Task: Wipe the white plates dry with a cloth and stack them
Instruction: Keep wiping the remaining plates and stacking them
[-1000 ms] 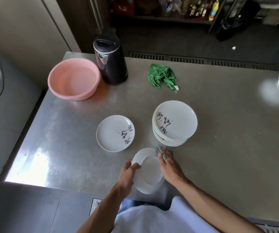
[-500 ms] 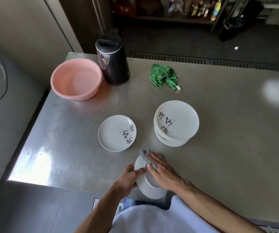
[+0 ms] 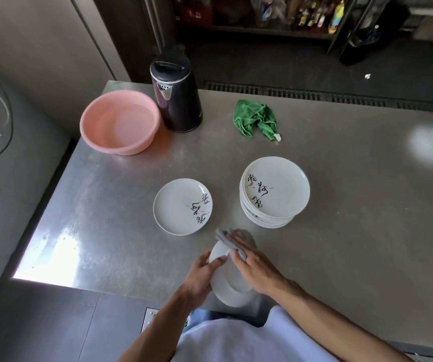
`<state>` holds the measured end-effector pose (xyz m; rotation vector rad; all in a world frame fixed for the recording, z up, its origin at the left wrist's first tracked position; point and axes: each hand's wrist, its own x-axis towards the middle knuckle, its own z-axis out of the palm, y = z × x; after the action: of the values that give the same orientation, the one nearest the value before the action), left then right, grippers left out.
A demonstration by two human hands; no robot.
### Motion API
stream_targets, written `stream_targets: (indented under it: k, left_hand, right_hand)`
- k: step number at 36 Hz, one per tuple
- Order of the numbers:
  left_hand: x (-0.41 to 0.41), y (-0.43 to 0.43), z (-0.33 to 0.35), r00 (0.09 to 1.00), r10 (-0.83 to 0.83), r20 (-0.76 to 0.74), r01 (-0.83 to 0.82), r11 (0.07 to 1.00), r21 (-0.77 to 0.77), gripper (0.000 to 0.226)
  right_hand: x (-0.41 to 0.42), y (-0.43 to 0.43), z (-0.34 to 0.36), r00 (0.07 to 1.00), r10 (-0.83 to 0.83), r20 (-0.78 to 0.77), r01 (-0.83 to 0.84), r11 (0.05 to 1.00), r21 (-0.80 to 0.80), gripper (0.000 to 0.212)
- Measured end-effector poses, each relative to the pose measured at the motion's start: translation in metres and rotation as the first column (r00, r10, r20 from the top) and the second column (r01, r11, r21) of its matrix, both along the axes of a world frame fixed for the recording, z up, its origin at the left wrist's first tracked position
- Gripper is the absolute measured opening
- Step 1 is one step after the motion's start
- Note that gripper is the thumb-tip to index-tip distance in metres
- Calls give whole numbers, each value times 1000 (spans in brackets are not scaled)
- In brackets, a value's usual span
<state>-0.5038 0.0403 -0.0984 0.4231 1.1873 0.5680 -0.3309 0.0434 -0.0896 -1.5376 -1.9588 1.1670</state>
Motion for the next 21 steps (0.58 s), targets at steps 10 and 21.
stream_targets:
  k: [10,21]
  left_hand:
    - [-2,-3,1,1000,9,-24,-10,1000,-18,25]
    - [2,-7,-4,994,104,-20,-105,993,-51,40]
  right_hand:
    - [1,5,-22,943,-7,331,79,976,-204,57]
    - [3,0,-25,942,-103,320,180,958,-222,57]
